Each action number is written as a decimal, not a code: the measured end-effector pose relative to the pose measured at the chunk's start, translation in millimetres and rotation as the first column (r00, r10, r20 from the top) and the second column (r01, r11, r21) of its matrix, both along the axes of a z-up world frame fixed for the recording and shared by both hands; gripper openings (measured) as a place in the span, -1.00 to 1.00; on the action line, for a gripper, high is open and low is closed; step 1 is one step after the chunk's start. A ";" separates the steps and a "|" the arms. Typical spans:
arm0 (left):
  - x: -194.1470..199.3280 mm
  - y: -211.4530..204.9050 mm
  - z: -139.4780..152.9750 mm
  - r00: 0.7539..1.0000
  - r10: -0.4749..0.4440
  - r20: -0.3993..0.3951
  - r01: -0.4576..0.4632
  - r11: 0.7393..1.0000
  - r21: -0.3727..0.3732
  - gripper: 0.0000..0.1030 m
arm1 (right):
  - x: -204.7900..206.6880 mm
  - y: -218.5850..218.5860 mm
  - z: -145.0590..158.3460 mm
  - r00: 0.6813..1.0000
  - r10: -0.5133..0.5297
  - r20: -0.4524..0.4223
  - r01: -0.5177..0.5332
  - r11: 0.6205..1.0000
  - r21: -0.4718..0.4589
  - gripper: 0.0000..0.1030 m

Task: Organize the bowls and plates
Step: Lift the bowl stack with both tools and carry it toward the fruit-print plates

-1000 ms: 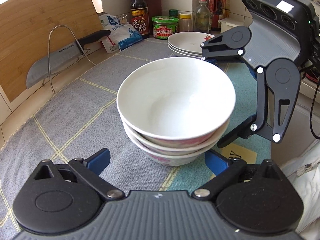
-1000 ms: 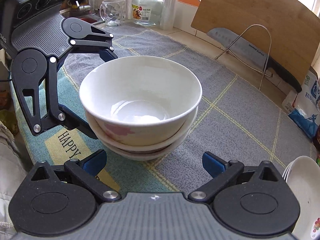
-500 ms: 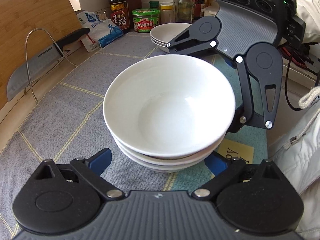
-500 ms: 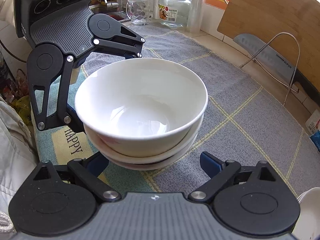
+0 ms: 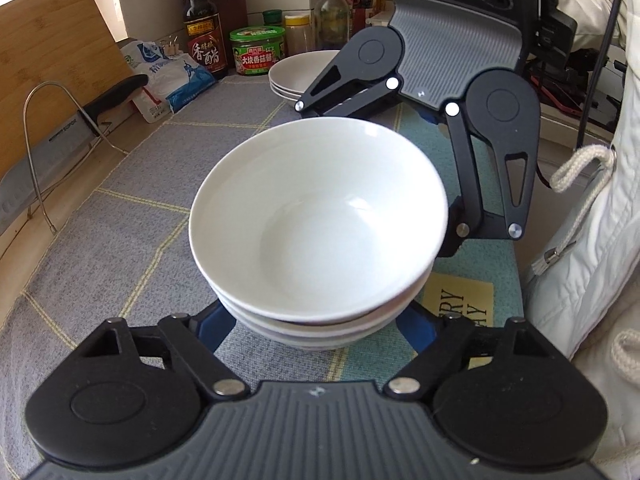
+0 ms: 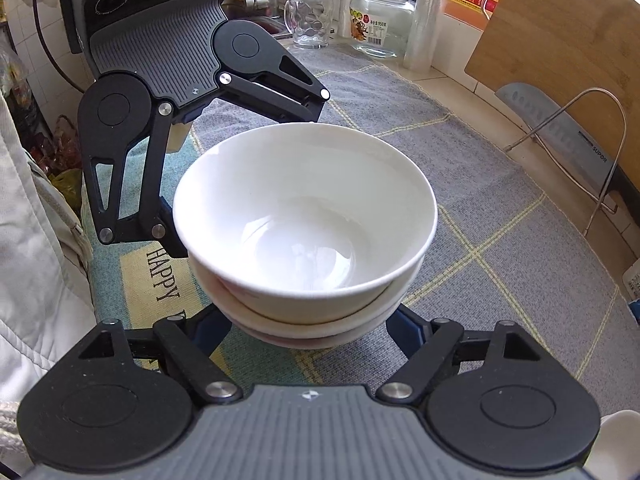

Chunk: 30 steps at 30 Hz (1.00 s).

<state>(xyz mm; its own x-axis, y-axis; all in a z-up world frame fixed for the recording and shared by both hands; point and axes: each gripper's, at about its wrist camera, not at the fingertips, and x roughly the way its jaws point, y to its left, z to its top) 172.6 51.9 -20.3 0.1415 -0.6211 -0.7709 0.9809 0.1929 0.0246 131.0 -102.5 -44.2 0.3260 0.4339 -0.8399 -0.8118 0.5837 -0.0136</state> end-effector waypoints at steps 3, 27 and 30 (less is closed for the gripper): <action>0.9 -0.3 0.5 1.000 -0.007 -0.001 0.007 1.000 0.001 0.68 | 1.4 1.3 0.5 1.000 0.020 -0.003 -0.020 1.000 -0.005 0.69; 2.2 1.5 -0.7 1.000 -0.027 -0.002 0.027 1.000 -0.010 0.68 | 9.3 4.5 -2.8 0.998 0.042 -0.042 -0.042 0.999 0.003 0.70; 1.5 0.9 0.8 1.000 -0.020 -0.004 0.020 1.000 -0.006 0.67 | 9.2 4.5 -1.6 0.998 0.044 -0.045 -0.044 0.999 0.002 0.70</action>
<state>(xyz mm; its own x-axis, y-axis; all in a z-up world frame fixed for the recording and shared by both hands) 174.1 52.9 -19.6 0.1259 -0.6287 -0.7674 0.9847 0.1732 0.0197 140.2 -98.0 -45.8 0.2685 0.4477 -0.8529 -0.8363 0.5478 0.0243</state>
